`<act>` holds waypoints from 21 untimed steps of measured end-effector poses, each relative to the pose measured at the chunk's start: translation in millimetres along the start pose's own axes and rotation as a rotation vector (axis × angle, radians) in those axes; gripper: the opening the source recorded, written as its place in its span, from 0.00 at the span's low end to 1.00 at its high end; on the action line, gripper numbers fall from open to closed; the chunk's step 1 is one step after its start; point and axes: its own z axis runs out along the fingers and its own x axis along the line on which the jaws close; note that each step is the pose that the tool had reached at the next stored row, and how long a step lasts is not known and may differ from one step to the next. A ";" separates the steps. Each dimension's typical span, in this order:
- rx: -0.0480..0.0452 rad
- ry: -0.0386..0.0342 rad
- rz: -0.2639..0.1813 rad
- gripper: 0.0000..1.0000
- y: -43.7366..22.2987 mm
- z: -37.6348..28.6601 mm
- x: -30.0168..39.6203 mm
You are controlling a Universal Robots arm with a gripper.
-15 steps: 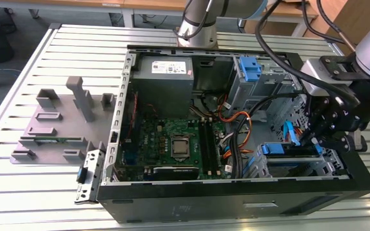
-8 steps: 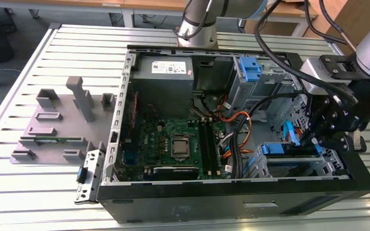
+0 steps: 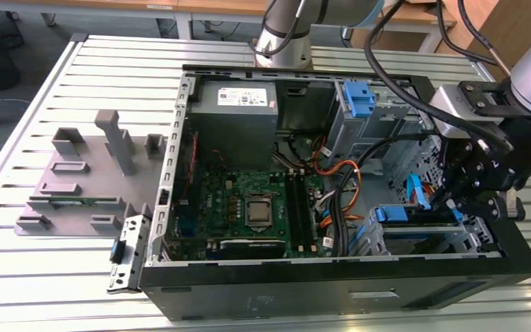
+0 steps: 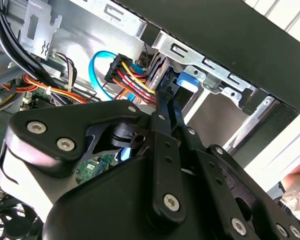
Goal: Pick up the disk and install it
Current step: 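Insert the second disk wire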
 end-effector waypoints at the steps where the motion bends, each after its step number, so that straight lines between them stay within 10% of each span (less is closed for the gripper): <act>1: 0.0000 0.0002 0.000 0.17 0.0 0.4 0.0; 21: 0.0001 0.0009 0.000 0.17 0.1 6.7 0.2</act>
